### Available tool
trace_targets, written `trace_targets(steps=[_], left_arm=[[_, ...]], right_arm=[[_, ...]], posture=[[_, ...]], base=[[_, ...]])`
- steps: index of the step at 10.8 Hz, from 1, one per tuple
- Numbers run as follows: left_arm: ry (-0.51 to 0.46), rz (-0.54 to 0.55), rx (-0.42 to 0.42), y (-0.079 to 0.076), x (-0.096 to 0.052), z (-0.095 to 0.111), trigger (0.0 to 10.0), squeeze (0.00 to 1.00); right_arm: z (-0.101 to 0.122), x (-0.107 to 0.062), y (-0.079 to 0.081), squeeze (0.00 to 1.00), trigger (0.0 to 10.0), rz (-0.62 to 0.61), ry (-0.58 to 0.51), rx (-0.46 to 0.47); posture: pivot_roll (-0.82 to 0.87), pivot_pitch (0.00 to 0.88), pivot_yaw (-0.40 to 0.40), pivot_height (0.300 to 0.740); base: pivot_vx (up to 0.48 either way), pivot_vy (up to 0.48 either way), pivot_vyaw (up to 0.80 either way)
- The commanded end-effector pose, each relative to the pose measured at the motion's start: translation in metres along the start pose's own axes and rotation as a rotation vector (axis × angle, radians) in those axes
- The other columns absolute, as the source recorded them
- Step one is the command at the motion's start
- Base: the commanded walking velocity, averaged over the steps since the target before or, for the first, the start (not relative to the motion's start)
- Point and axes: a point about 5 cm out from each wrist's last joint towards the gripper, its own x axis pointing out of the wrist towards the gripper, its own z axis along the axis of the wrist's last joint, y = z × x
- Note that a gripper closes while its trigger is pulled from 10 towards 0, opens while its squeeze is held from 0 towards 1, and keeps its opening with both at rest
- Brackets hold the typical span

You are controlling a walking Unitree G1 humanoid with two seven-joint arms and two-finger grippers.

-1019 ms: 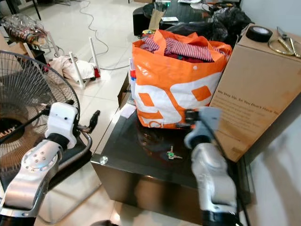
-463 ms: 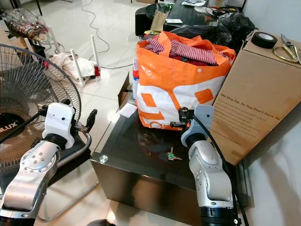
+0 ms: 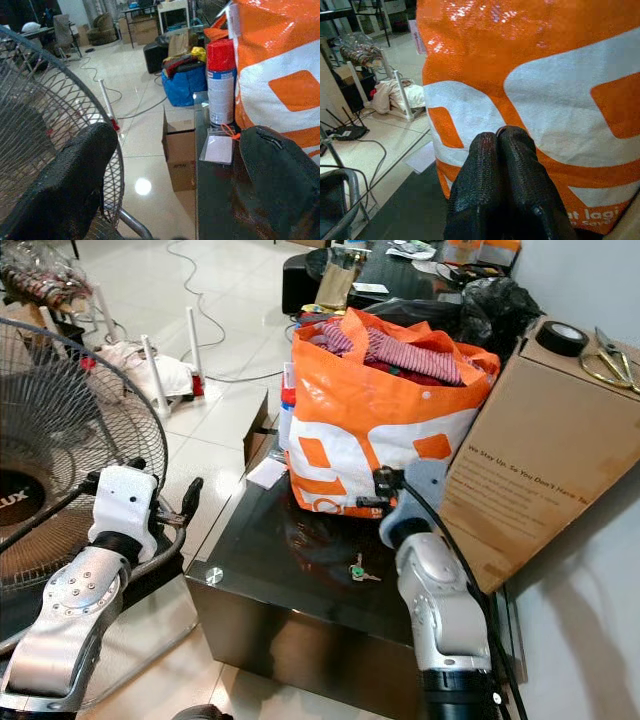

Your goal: Hang keys on a hook

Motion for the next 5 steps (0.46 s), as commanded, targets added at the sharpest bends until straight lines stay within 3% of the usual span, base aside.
trace_targets(steps=[1, 2, 5], left_arm=[[-0.023, 0.011, 0.005, 0.0012, -0.0010, 0.0049, 10.0, 0.00], [-0.023, 0.009, 0.004, 0.0005, -0.0006, 0.0051, 10.0, 0.00], [-0.021, -0.008, -0.001, -0.0013, 0.0030, 0.0047, 10.0, 0.00]], right_arm=[[0.0002, 0.0002, -0.0040, 0.00, 10.0, -0.010, 0.007, -0.007], [-0.0001, -0.0001, -0.0049, 0.00, 10.0, -0.013, 0.008, -0.007], [0.0000, -0.0032, -0.0097, 0.00, 10.0, -0.036, 0.014, -0.005]], posture=[[0.11, 0.000, -0.111, 0.740], [0.10, 0.000, -0.110, 0.740], [0.07, 0.000, -0.090, 0.740]], base=[[0.000, 0.000, 0.00], [0.000, 0.000, 0.00], [-0.264, 0.000, 0.00]])
